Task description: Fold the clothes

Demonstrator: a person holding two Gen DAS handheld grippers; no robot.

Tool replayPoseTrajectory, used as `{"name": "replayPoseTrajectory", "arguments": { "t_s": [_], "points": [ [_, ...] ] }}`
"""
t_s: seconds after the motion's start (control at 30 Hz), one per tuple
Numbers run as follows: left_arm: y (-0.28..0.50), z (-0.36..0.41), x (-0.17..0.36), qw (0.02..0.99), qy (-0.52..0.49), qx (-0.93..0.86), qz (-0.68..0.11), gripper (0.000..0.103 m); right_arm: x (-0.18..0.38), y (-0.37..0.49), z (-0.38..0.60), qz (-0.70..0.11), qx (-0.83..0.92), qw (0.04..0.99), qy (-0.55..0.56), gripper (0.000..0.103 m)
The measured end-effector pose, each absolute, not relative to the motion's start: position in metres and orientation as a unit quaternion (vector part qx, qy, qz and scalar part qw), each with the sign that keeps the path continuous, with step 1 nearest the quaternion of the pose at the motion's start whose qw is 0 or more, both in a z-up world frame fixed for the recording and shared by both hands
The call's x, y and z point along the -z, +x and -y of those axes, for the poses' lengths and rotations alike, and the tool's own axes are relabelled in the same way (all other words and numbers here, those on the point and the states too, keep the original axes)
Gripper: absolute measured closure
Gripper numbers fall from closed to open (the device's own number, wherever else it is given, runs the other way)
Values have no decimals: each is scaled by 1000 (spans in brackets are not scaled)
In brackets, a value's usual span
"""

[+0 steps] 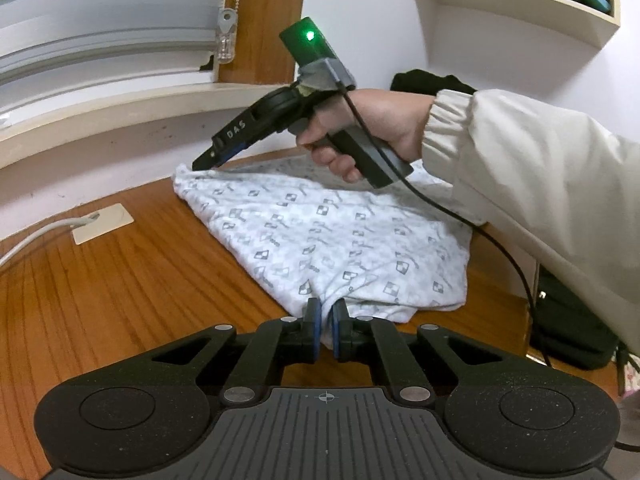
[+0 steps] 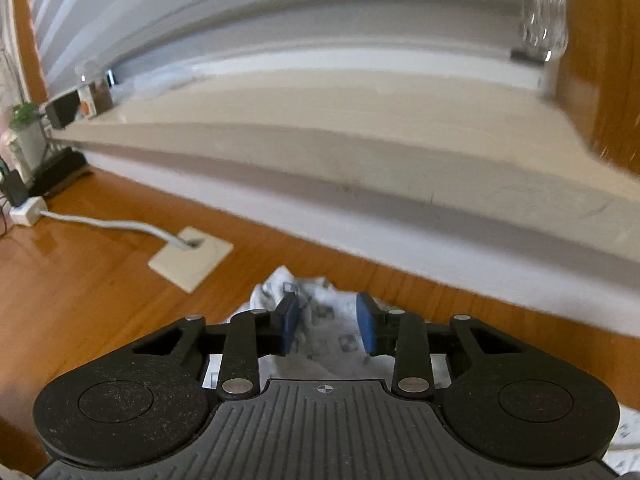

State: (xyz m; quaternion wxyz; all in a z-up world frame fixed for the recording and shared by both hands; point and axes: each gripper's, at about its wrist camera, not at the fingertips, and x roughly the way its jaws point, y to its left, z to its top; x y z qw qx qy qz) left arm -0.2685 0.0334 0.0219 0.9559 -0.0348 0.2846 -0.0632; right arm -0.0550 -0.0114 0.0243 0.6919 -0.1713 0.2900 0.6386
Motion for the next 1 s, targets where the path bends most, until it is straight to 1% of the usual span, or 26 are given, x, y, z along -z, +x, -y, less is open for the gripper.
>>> {"name": "replayPoseTrajectory", "arguments": {
  "t_s": [0.07,0.17,0.2,0.23,0.27,0.3,0.47,0.57,0.63,0.7,0.77,0.83,0.87,0.9,0.93,1.0],
  "points": [
    [-267,-34,-21,955,-38,66,-287,97,-26,-56,10,-299,-649,679,-167,67],
    [-266,-33,-20,954,-42,66,-288,97,-20,-64,3,-305,-654,666,-190,62],
    [-266,-33,-20,954,-42,66,-289,97,-18,-66,0,-305,-650,667,-198,63],
    [-267,-32,-20,954,-39,66,-288,97,-17,-67,-1,-303,-648,671,-197,65],
    [-268,-31,-19,955,-38,64,-288,97,-18,-67,-1,-298,-647,676,-188,91],
    [-269,-29,-19,955,-37,61,-287,98,-20,-66,0,-293,-648,680,-177,98],
    [-278,-22,-18,957,-41,50,-284,99,-37,-69,8,-236,-625,730,-143,99],
    [-282,-19,-16,956,-41,50,-286,99,-41,-66,7,-224,-609,748,-138,99],
    [-281,-22,-15,956,-47,45,-287,99,-36,-64,0,-247,-613,735,-150,99],
    [-280,-25,-15,955,-54,46,-287,98,-34,-67,-1,-238,-600,745,-166,95],
    [-279,-28,-15,955,-60,47,-288,98,-41,-62,7,-239,-605,746,-142,92],
    [-279,-28,-15,954,-59,49,-289,98,-48,-57,16,-247,-614,739,-129,83],
    [-279,-28,-15,954,-59,49,-290,98,-49,-55,17,-256,-620,730,-134,69],
    [-279,-28,-15,954,-60,49,-290,97,-49,-53,18,-268,-626,719,-141,59],
    [-280,-28,-15,954,-60,49,-290,98,-47,-53,18,-284,-632,705,-151,57],
    [-280,-27,-15,954,-59,48,-290,97,-39,-55,15,-311,-639,681,-174,57]
  ]
}}
